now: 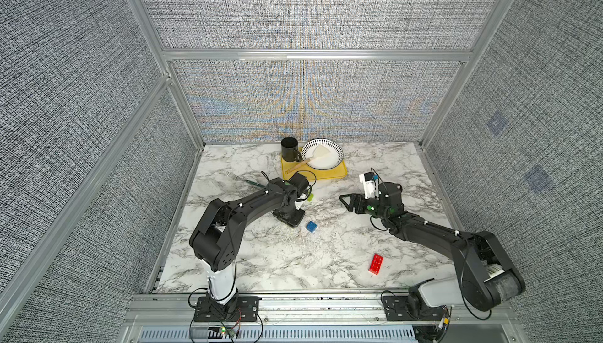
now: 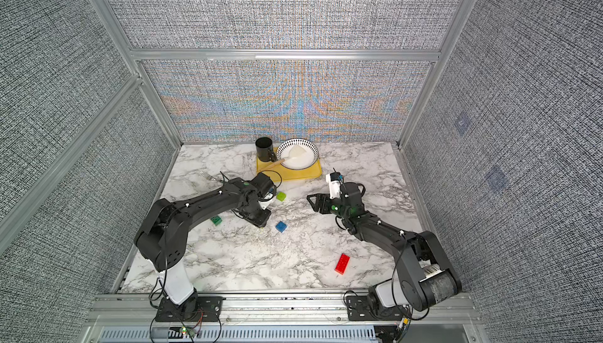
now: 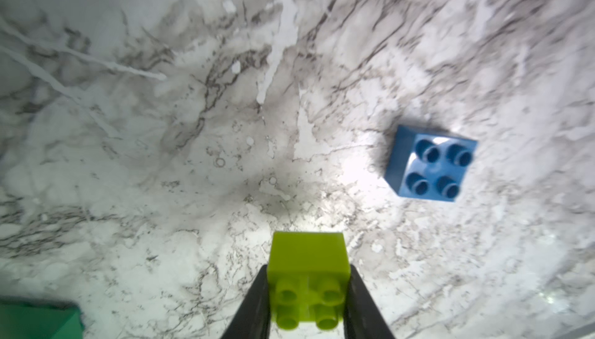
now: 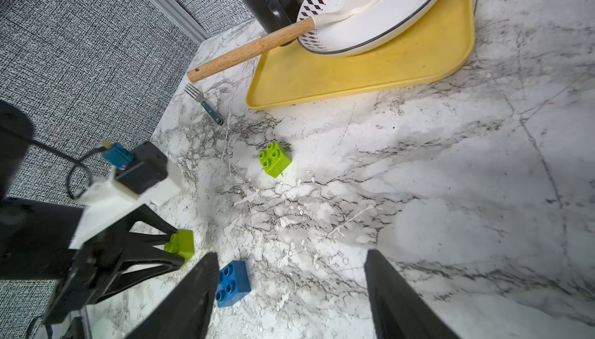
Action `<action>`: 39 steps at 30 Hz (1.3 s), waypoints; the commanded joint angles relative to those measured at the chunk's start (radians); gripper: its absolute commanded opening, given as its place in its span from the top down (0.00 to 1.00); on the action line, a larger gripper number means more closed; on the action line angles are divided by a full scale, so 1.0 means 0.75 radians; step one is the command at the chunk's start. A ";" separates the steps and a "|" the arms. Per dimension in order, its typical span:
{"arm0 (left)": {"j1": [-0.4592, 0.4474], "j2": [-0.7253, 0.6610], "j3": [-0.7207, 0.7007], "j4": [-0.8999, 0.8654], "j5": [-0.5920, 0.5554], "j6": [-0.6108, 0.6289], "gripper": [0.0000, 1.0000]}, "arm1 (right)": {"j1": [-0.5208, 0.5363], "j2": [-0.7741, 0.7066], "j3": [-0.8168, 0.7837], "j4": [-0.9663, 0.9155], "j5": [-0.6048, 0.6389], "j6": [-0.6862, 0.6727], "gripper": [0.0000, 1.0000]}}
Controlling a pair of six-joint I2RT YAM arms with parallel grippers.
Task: Assemble an ice cream with lego
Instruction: Pick up the lego brick from the center of the board, then assemble the lego brick with the lego brick.
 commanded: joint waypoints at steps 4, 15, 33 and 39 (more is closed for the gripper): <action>-0.122 0.044 0.164 -0.142 0.019 -0.087 0.98 | 0.002 -0.009 -0.002 0.011 0.027 0.004 0.27; -0.215 0.172 0.225 -0.102 -0.020 -0.122 0.98 | 0.002 -0.001 -0.004 0.023 0.023 0.013 0.27; -0.215 0.317 0.313 -0.076 -0.068 -0.042 0.98 | 0.001 0.031 0.009 0.015 0.022 0.002 0.27; -0.215 0.326 0.311 -0.083 -0.080 -0.028 0.98 | 0.001 0.035 0.012 0.011 0.020 -0.001 0.27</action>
